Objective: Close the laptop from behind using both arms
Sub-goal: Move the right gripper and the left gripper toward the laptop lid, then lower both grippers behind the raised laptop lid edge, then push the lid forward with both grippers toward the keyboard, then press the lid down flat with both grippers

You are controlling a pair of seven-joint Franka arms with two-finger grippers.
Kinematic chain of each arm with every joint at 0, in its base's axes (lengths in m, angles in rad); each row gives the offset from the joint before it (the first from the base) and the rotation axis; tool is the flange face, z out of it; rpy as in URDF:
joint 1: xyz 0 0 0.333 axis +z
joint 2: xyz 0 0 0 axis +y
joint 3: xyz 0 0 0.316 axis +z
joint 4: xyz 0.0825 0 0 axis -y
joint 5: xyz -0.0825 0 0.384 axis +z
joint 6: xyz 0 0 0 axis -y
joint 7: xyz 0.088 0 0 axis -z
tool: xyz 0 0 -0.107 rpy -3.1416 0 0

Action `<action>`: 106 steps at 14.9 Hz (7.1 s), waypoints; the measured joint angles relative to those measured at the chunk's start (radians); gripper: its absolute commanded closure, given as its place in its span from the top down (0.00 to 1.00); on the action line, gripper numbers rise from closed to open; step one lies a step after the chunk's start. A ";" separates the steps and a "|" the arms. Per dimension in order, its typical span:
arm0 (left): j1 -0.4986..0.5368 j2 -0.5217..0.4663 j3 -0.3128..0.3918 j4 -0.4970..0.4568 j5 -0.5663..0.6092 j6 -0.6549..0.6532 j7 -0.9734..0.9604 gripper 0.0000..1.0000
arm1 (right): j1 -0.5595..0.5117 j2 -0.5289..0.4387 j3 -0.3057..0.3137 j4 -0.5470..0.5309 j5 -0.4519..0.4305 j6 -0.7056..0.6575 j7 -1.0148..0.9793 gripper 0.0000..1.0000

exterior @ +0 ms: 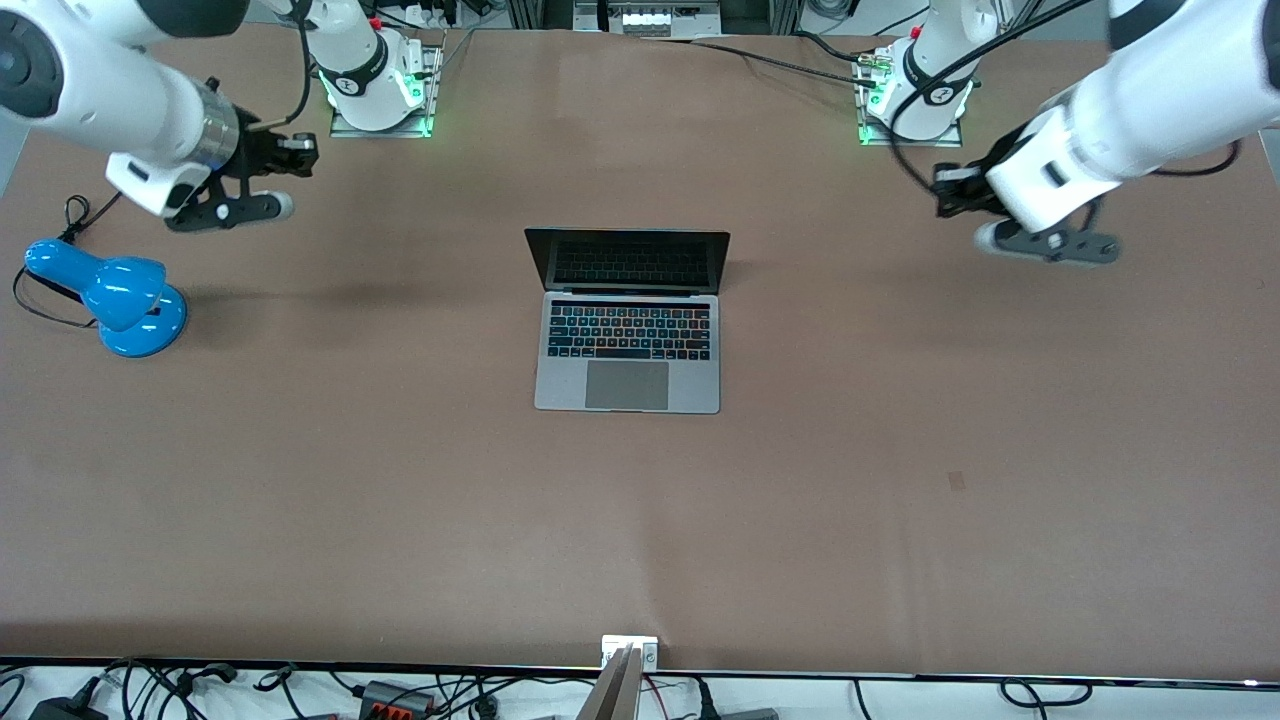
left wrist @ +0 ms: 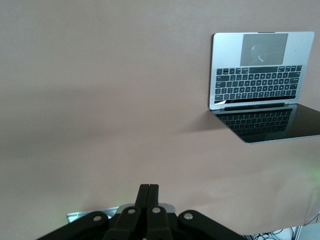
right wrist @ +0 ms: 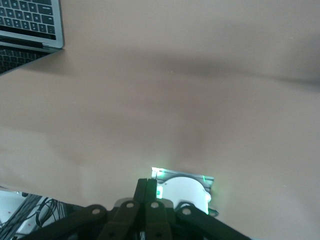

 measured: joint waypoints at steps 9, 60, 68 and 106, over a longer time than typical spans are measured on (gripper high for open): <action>-0.005 0.116 -0.093 0.000 -0.003 0.088 -0.034 0.00 | 0.212 -0.047 0.010 -0.134 0.017 0.188 0.132 0.00; -0.162 0.316 -0.252 -0.301 -0.085 0.712 -0.232 0.00 | 0.534 0.291 -0.013 -0.224 -0.141 1.167 0.519 0.00; -0.162 0.421 -0.227 -0.203 -0.005 0.712 -0.263 0.00 | 0.455 0.389 -0.016 -0.210 -0.162 1.387 0.515 0.00; -0.202 0.762 -0.189 0.026 0.262 0.896 -0.324 0.00 | 0.444 0.803 -0.033 0.044 -0.186 1.475 0.492 0.00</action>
